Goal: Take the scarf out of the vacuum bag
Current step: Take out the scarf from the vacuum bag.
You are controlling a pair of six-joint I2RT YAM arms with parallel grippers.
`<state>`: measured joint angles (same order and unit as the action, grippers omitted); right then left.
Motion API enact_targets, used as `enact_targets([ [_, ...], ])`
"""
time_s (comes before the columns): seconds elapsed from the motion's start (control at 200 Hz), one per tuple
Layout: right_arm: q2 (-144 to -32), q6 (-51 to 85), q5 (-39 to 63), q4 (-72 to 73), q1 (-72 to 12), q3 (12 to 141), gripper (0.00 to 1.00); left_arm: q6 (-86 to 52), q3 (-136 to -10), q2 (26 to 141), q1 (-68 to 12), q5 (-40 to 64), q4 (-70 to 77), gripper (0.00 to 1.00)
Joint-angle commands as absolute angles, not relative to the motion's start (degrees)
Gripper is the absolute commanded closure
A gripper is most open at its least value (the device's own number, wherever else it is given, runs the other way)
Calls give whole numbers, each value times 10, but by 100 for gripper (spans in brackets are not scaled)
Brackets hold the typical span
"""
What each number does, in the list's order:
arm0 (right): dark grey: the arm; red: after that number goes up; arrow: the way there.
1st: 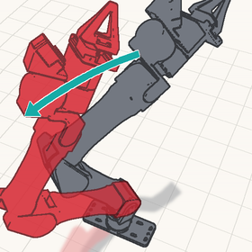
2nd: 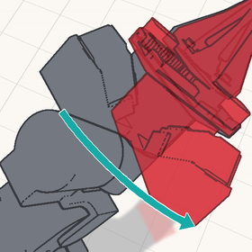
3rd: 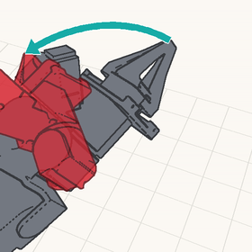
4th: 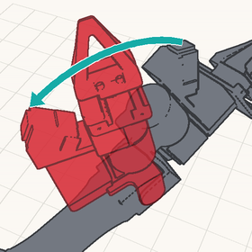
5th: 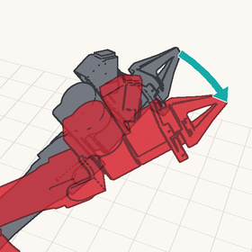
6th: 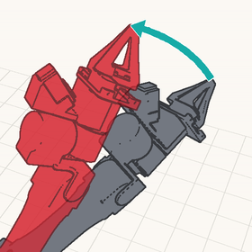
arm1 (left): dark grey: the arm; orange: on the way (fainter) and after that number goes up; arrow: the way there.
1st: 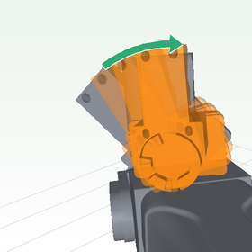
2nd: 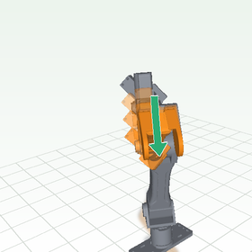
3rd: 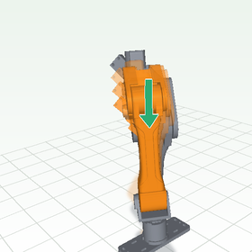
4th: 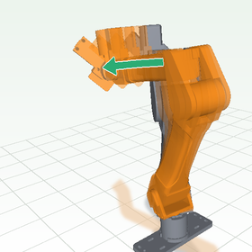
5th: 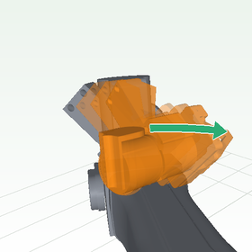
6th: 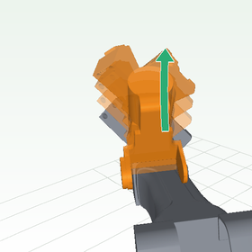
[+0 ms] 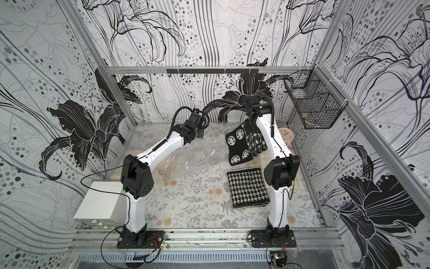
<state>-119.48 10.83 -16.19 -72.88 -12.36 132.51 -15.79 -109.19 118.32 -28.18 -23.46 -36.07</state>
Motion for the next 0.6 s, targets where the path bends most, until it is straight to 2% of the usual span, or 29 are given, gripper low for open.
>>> enact_targets([
  [0.0, -1164, 92, -187, -737, -123, 1345, 100, -146, -1116, 1189, -278, -250, -358, 100],
  [0.15, -1167, 93, -174, -729, -123, 1334, 100, -144, -1135, 1181, -278, -245, -367, 100],
  [0.3, -1174, 96, -159, -722, -123, 1328, 100, -140, -1148, 1124, -277, -229, -365, 100],
  [0.596, -1198, 112, -75, -692, -124, 1307, 100, -120, -1153, 1052, -273, -238, -351, 100],
])
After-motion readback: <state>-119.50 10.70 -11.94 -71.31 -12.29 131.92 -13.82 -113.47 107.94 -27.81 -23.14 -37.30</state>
